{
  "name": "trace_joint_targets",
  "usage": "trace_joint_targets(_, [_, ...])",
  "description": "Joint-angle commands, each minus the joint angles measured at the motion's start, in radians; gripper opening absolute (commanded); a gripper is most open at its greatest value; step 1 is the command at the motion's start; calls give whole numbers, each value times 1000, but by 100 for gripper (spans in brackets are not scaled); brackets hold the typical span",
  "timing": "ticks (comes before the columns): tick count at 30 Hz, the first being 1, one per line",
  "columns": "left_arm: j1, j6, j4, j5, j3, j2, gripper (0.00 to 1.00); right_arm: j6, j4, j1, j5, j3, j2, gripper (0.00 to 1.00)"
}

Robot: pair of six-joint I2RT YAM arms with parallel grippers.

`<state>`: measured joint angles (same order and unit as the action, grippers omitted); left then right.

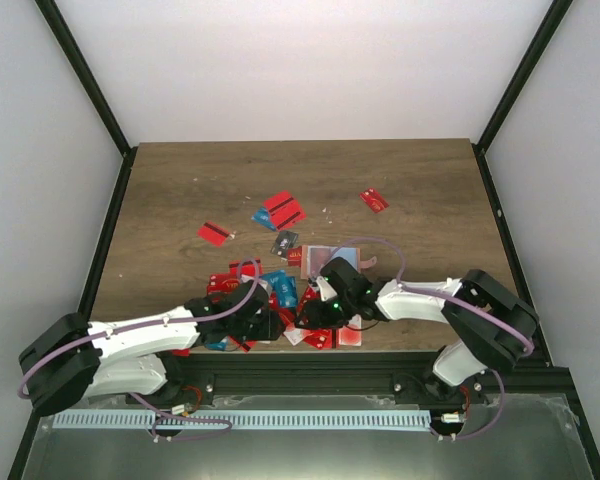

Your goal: Put the credit cards into the card holder

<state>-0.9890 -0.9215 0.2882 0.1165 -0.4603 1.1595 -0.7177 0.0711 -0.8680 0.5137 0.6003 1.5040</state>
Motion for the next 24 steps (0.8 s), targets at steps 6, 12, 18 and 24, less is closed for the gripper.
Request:
trace_joint_targets(6, [-11, -13, -150, 28, 53, 76, 52, -28, -45, -59, -13, 37, 87, 52])
trace_joint_targets(12, [-23, -25, -204, 55, 82, 112, 50, -97, -159, -79, 84, -12, 88, 52])
trace_joint_targets(18, [-71, -49, -254, 83, 116, 98, 49, -168, -237, -142, 115, -49, 88, 52])
trace_joint_targets(24, [-153, -89, -307, 84, 131, 126, 49, -234, -296, -188, 105, -92, 88, 52])
